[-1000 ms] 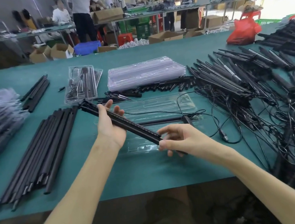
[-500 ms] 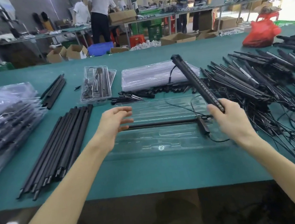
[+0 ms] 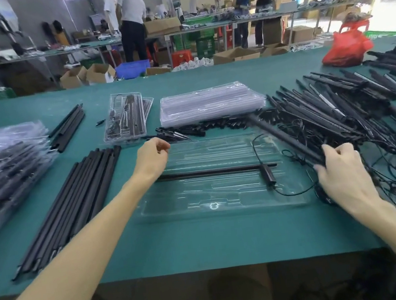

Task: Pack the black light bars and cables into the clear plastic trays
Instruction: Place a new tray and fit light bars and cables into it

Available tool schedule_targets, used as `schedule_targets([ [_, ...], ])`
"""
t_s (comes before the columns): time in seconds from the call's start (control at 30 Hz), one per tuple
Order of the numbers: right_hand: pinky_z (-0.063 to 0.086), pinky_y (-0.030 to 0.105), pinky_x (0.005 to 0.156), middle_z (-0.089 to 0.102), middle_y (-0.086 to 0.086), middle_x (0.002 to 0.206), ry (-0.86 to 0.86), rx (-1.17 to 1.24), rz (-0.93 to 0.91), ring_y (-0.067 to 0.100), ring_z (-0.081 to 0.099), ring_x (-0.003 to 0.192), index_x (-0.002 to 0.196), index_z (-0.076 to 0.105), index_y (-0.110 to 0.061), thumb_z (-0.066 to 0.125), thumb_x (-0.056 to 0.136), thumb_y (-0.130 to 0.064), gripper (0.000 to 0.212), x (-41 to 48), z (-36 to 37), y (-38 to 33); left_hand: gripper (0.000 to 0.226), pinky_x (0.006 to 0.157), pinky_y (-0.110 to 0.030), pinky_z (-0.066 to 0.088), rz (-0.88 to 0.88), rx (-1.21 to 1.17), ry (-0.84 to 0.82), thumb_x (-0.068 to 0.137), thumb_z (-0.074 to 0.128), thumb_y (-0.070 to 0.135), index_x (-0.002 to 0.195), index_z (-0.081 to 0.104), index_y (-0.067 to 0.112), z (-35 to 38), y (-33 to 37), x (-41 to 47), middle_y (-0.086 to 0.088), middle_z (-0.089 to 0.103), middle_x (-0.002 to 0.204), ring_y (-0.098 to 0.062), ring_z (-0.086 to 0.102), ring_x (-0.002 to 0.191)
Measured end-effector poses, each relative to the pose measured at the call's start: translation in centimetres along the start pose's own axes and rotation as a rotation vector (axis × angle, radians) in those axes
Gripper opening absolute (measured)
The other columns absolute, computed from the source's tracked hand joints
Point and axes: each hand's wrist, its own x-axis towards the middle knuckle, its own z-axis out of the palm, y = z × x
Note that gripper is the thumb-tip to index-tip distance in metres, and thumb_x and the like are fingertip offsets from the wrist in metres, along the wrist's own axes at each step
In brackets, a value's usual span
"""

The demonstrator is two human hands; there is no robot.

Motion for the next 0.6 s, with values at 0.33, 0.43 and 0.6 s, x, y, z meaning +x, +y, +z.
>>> schedule_targets([
  [0.33,0.025,0.04,0.106,0.058,0.001,0.127,0.235,0.204,-0.377,0.021,0.046,0.125,0.136,0.06,-0.012,0.059,0.093,-0.005,0.043,-1.2,1.2,-0.5,0.047,0.105,-0.048,0.046,0.088,0.421,-0.029,0.097,0.039,-0.007,0.136,0.059,0.011,1.6,-2.5,7.3,-0.013,0.06,0.136,-0.035,0.058,0.121],
  [0.43,0.028,0.037,0.111,0.054,-0.009,0.14,0.103,0.184,-0.646,0.015,0.045,0.133,0.141,0.058,-0.023,0.05,0.104,-0.03,0.038,-2.0,2.1,-1.4,0.052,0.108,-0.047,0.043,0.209,0.522,-0.076,0.098,0.04,-0.008,0.14,0.057,0.016,2.7,-2.0,8.8,-0.01,0.059,0.141,-0.034,0.058,0.125],
  [0.6,0.028,0.032,0.112,0.043,-0.016,0.15,-0.095,0.184,-0.746,0.009,0.04,0.136,0.142,0.055,-0.033,0.037,0.103,-0.053,0.047,-1.7,3.3,-1.5,0.043,0.099,-0.044,0.047,0.351,0.707,-0.14,0.102,0.048,0.004,0.135,0.063,0.026,3.5,-1.6,10.8,-0.004,0.065,0.134,-0.031,0.062,0.117],
])
